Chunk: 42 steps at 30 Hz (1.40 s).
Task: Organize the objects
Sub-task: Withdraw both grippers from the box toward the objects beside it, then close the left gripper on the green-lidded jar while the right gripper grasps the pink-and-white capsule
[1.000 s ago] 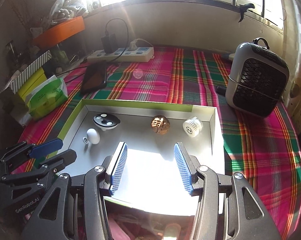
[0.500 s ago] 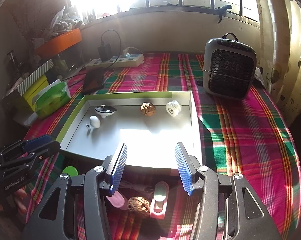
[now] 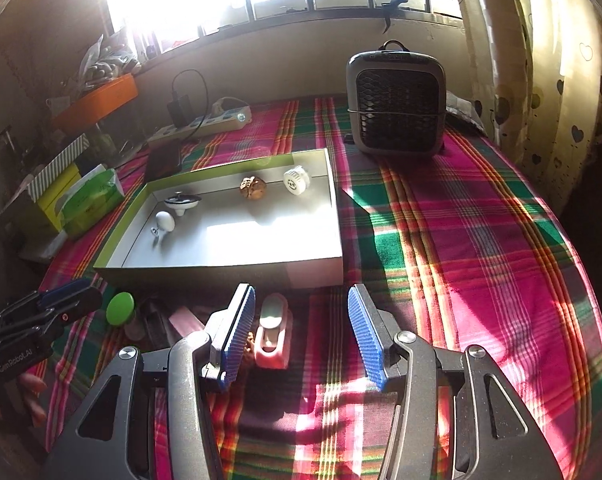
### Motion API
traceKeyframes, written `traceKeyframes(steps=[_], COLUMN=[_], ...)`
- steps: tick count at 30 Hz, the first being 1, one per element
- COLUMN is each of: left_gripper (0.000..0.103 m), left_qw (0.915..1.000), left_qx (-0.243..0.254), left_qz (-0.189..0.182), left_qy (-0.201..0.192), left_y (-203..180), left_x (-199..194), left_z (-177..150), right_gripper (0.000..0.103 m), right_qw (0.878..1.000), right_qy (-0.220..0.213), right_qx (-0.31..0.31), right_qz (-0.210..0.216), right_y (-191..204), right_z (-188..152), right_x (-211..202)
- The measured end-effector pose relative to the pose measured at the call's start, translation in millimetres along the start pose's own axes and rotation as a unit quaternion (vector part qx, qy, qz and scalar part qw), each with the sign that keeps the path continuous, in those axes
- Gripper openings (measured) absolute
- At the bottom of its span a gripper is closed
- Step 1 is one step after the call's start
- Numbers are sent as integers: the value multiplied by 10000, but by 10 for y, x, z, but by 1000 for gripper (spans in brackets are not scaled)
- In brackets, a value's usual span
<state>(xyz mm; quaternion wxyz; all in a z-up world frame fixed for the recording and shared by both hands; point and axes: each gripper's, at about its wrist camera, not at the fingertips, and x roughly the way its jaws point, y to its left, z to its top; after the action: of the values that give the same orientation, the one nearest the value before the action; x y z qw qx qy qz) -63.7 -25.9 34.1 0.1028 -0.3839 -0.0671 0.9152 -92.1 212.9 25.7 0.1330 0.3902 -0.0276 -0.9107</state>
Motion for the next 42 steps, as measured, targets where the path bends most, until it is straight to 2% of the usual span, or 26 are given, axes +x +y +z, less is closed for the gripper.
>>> traceKeyframes(steps=[8, 19, 33, 39, 42], left_gripper=[41, 41, 41, 41, 41], left_qw=[9999, 9994, 9995, 9995, 9993], left_qx=[4, 16, 37, 29, 38], left_qz=[-64, 72, 192, 211, 234], left_qy=[114, 327, 267, 245, 290], left_y=[-64, -95, -17, 7, 11], left_x=[93, 279, 233, 218, 241], left_z=[-28, -41, -32, -30, -35], right_gripper=[50, 50, 50, 50, 50], right_qw=[9999, 9997, 9993, 9989, 9980], right_qy=[64, 157, 326, 401, 480], right_qx=[115, 167, -123, -253, -329], right_qz=[-5, 0, 131, 16, -243], right_y=[-62, -118, 37, 71, 48], right_z=[-127, -225, -197, -155, -163], right_x=[7, 17, 144, 207, 242])
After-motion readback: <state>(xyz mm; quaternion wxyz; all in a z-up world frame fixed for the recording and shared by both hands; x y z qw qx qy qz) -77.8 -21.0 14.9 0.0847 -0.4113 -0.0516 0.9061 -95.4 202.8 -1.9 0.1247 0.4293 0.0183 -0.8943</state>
